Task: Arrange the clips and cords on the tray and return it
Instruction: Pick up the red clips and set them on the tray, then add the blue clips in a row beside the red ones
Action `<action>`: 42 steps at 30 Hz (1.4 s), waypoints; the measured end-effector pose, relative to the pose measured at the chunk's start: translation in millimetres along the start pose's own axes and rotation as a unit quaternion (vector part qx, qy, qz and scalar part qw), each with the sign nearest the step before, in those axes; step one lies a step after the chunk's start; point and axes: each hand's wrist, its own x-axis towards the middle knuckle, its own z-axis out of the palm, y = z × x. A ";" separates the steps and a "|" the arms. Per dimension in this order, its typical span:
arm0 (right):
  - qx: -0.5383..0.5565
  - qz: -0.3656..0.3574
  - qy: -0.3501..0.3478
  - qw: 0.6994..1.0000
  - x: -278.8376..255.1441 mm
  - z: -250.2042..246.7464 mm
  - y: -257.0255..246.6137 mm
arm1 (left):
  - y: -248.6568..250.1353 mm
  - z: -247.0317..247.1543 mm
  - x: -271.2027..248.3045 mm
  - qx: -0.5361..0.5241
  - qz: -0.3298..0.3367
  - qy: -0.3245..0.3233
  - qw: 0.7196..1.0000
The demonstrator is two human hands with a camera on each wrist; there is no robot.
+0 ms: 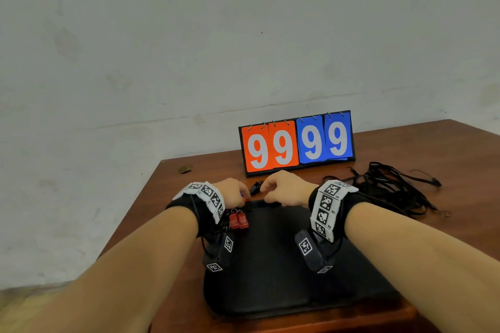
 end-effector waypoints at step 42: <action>-0.168 0.020 -0.079 0.982 62.0 33.7 -63.1 | -104.0 17.4 -51.6 -0.364 -0.037 0.215 0.905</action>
